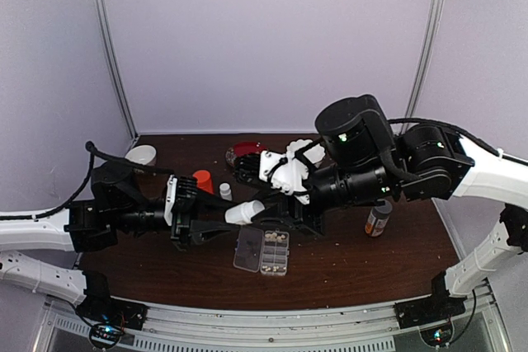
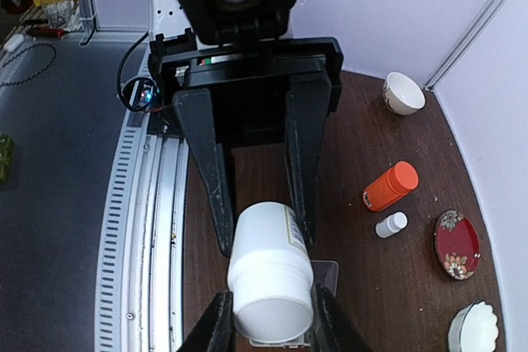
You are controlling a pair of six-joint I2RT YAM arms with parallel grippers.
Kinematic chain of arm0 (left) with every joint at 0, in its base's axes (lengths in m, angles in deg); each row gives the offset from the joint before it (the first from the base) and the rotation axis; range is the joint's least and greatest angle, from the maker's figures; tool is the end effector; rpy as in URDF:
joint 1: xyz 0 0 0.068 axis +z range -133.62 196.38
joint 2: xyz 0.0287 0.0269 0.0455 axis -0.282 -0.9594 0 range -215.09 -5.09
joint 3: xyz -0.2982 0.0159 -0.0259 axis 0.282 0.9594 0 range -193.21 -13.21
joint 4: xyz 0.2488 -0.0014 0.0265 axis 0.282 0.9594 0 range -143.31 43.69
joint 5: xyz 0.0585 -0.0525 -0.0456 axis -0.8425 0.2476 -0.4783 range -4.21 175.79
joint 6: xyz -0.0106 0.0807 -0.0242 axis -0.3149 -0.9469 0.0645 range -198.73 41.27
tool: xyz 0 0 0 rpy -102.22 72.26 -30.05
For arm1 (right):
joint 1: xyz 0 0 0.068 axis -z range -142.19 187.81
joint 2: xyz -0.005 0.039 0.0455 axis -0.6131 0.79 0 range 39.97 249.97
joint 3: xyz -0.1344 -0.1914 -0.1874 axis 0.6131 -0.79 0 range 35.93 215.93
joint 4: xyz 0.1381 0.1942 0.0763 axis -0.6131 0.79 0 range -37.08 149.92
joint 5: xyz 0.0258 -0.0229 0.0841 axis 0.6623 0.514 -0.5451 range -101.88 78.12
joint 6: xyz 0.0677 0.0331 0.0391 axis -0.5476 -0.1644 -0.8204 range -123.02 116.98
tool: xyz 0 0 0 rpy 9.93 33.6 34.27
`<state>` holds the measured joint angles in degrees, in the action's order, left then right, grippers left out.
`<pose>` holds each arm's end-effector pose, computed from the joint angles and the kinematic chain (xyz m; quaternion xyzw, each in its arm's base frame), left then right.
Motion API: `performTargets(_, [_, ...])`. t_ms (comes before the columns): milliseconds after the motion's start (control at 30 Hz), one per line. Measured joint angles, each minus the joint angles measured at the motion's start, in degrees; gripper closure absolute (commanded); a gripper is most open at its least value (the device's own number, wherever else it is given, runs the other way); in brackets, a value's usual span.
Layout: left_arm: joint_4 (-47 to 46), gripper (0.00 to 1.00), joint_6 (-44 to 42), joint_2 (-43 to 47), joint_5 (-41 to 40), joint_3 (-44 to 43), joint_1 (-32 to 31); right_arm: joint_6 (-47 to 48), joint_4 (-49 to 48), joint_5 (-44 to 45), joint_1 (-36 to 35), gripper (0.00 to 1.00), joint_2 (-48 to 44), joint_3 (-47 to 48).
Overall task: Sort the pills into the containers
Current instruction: Pass from the left arm to the right
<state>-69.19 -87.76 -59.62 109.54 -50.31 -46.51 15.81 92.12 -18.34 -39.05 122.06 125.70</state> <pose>0.0795 -0.2212 0.3347 0.5280 0.4833 -0.4406 0.5418 0.0667 0.3222 0.4156 -0.6643 0.5643 0.2796 0.4027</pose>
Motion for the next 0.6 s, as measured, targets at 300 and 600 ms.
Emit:
performTargets(300, [3.72, 1.00, -10.16, -0.09, -4.83, -2.69, -0.33, -30.08, -0.85, 2.91, -0.02, 0.97, -0.07, -0.13])
performTargets(600, [4.17, 0.21, -16.26, -1.66, -7.13, -4.09, -0.28, -41.57, -2.64, 4.85, 0.61, 0.97, -1.60, -2.60])
